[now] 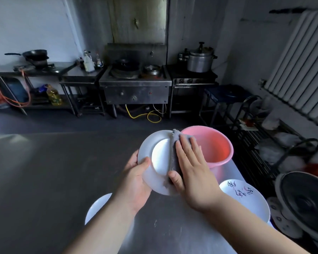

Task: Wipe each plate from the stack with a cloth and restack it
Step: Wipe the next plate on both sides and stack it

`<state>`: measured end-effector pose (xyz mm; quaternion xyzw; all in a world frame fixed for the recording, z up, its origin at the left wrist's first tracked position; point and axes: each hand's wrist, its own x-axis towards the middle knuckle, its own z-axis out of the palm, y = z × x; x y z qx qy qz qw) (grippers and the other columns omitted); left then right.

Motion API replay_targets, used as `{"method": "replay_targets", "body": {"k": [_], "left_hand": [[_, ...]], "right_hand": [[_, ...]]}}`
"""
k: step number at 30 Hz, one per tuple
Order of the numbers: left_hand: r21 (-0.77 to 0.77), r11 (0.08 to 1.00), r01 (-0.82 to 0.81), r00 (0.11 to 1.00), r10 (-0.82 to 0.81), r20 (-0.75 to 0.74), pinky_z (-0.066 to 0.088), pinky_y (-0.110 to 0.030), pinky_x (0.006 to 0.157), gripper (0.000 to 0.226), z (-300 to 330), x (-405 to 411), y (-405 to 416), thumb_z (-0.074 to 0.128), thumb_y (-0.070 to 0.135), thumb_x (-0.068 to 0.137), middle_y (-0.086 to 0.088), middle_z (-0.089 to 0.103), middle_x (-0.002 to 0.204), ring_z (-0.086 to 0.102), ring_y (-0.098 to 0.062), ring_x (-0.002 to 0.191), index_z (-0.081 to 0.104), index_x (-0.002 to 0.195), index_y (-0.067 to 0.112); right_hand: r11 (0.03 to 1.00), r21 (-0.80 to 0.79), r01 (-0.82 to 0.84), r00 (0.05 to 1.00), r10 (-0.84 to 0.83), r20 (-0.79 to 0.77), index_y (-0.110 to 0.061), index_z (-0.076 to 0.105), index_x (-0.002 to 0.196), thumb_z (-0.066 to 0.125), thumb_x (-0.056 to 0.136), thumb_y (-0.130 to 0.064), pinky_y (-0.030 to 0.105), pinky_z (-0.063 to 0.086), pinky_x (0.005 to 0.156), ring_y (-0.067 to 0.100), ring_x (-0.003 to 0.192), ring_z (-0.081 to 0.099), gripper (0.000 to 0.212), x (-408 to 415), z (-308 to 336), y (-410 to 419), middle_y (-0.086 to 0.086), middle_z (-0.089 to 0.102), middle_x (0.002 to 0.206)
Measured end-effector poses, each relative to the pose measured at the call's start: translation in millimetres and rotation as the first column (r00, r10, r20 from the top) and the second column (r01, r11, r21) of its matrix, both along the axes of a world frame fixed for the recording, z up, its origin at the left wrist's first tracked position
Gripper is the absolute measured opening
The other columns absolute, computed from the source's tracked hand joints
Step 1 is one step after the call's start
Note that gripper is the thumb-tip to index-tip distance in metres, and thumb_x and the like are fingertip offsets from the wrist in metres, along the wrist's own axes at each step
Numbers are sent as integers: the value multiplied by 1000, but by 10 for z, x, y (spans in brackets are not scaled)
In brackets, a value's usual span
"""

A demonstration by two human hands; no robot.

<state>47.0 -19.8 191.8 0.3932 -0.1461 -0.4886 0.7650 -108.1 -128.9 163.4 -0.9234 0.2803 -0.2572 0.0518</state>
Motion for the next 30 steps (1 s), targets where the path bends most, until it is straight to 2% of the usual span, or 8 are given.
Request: {"method": "replay_targets", "body": {"k": [5,9,12,15,19,23,25,30], "left_hand": [[-56,994,-91,995,89,-36,52,-46,97,43,68,143,-75,53,6,94,-19,71,129,68,-33,118,59,137,5],[-44,998,47,998,-45,53,51,-48,100,50,108,252,2,58,7,91,-21,67,135,65,-37,122,58,140,5],[14,967,253,958,-253,133,53,-49,100,48,187,302,87,63,6,88,-27,65,135,66,-39,118,61,136,4],[54,900,432,880,-434,193,52,-50,104,47,291,281,100,63,3,87,-35,60,136,64,-42,118,61,133,-4],[44,860,508,834,-504,224,49,-51,108,45,391,347,103,62,-1,87,-39,57,136,61,-44,120,60,131,-9],[50,849,525,817,-520,248,53,-48,102,48,457,488,182,61,2,89,-37,59,136,63,-42,116,60,136,-5],[82,841,534,803,-536,260,56,-45,97,46,457,502,205,61,2,89,-35,61,133,65,-40,112,62,134,-5],[40,835,549,801,-539,261,48,-48,108,53,419,415,149,58,-7,86,-37,56,139,62,-40,121,56,139,-8]], "right_hand": [[990,107,-96,971,69,229,0,33,161,31,112,-49,42,11,130,32,163,2,69,-165,-233,401,3,10,176],[982,122,-141,952,101,291,-2,33,161,39,110,-34,48,19,128,27,162,12,60,-215,28,123,5,20,174],[943,138,-303,937,269,225,-8,38,161,44,106,-17,46,26,127,17,159,24,56,-182,576,-192,0,33,170],[840,78,-536,843,537,15,-6,50,154,50,90,3,43,30,126,16,153,38,64,-62,991,-242,5,48,161],[763,63,-644,760,647,-62,-4,56,149,54,78,11,43,30,126,20,151,43,72,-5,1051,-157,11,51,158],[766,241,-596,803,562,197,-5,64,142,41,70,20,45,31,126,18,151,43,79,-281,875,-176,5,55,155],[768,313,-559,829,502,247,-9,67,139,38,71,20,42,34,125,14,150,44,80,-328,856,-116,-1,57,154],[745,240,-622,781,610,133,-7,72,132,48,75,11,35,35,122,7,143,51,65,-23,1063,36,3,65,144]]}}
